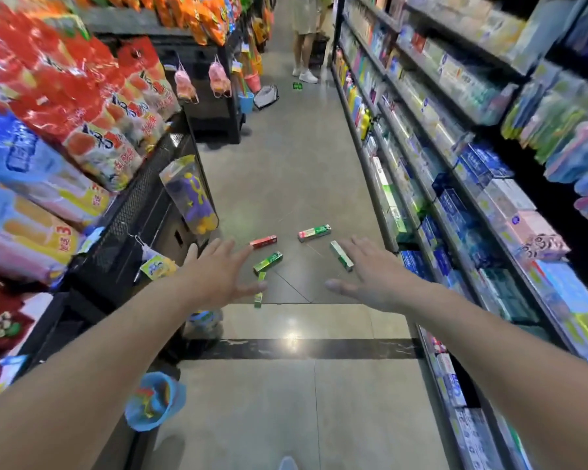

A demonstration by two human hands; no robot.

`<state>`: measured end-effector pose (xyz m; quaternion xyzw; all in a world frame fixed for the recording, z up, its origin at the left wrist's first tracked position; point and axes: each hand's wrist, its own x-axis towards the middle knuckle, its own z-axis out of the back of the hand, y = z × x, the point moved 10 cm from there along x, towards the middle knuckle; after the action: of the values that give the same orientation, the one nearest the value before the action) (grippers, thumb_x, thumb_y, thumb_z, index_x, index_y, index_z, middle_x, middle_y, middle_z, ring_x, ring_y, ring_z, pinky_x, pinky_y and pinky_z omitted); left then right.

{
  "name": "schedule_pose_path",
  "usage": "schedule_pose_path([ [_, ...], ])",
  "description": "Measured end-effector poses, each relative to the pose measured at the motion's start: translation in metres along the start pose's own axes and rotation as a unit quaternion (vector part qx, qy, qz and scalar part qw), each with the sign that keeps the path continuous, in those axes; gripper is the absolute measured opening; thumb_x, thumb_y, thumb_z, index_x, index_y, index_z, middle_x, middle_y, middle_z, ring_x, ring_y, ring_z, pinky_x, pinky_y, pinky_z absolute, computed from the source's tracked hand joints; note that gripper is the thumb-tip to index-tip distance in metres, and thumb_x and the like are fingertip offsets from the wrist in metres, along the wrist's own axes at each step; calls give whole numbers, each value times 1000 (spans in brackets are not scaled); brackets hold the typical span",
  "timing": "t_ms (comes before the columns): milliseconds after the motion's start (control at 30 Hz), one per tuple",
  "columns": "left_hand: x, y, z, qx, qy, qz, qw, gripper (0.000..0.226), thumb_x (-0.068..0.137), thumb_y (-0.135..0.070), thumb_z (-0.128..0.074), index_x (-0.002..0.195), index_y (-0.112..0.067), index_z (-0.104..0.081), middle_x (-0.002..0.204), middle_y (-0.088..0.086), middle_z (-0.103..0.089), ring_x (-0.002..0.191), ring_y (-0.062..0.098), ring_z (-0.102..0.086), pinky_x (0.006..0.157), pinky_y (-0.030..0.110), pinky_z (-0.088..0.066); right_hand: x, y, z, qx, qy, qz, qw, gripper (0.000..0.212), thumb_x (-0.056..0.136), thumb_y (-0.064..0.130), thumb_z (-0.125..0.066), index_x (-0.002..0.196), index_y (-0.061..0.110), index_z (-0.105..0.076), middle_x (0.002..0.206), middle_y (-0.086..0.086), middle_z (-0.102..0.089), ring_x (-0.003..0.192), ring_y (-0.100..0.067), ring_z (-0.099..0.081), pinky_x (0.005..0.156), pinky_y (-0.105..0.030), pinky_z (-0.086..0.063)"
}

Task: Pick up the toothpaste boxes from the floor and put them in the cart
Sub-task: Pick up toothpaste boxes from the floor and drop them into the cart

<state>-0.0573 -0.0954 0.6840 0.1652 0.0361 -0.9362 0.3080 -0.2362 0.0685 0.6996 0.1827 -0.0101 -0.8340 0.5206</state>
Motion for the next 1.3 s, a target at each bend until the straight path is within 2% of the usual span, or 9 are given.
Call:
schedule_pose_path([
  [167, 53, 48, 8, -29, 13, 18, 999, 104, 66, -89, -13, 155, -36, -6, 164, 5, -8, 150, 27, -5, 118, 59, -9, 80, 3, 7, -15, 22, -2, 1000, 98, 88, 73, -40, 158, 17, 1, 165, -5, 3, 152, -21, 3, 121, -42, -11],
  [300, 101, 77, 11, -39, 39, 42, 998, 89, 84, -80, -28, 156, -32, -6, 164, 4, -4, 151, 26, -1, 119, 58, -5, 154, 8, 7, -18, 40, 27, 999, 103, 84, 78, -38, 158, 20, 4, 165, -4, 4, 152, -20, 3, 122, -45, -13],
  [400, 147, 94, 17, -39, 49, 52, 997, 93, 82, -81, -25, 157, -31, -5, 164, 5, -2, 151, 26, 0, 118, 59, -4, 214, 6, 10, -12, 59, 40, 997, 105, 82, 79, -40, 158, 20, 3, 165, -3, 5, 152, -19, 4, 123, -42, -10],
  [533, 213, 119, 29, -49, 74, 79, 993, 111, 62, -89, -8, 157, -32, -3, 165, 5, -1, 151, 26, 1, 118, 59, -4, 293, 1, 30, -6, 68, 62, 996, 101, 85, 76, -41, 158, 18, -1, 165, -5, 3, 152, -20, 1, 120, -38, -8],
  [633, 258, 134, 40, -58, 92, 90, 990, 98, 77, -84, -19, 158, -31, -2, 165, 5, 1, 151, 27, 3, 119, 59, -3, 349, -4, 42, -3, 82, 76, 994, 101, 85, 76, -41, 158, 19, -2, 165, -5, 2, 152, -20, 1, 120, -37, -7],
  [700, 288, 145, 47, -64, 91, 99, 989, 91, 85, -80, -25, 158, -30, -2, 165, 4, 2, 151, 27, 4, 119, 58, -2, 385, -4, 50, -8, 85, 88, 992, 100, 86, 75, -42, 158, 18, -3, 165, -5, -1, 152, -20, -1, 120, -36, -8],
  [833, 337, 165, 51, -74, 92, 99, 988, 90, 86, -79, -30, 157, -31, -4, 165, 3, 2, 151, 27, 3, 119, 58, -4, 444, 4, 56, -7, 92, 109, 990, 94, 88, 70, -45, 156, 15, -11, 160, -6, -16, 148, -21, -15, 117, -36, -19],
  [933, 368, 182, 45, -82, 111, 94, 986, 91, 86, -78, -30, 158, -29, -3, 165, 4, 4, 151, 26, 4, 119, 58, -3, 480, 10, 49, -3, 112, 107, 988, 94, 89, 69, -45, 157, 16, -8, 164, -6, -8, 150, -21, -7, 118, -37, -14],
  [1300, 526, 245, -19, -73, 170, 37, 982, 91, 87, -77, -35, 157, -29, -4, 165, 8, 3, 151, 26, 3, 119, 57, -2, 624, 6, -16, 14, 134, 30, 990, 100, 84, 78, -39, 157, 17, -8, 164, -10, -11, 150, -26, -12, 118, -42, -18],
])
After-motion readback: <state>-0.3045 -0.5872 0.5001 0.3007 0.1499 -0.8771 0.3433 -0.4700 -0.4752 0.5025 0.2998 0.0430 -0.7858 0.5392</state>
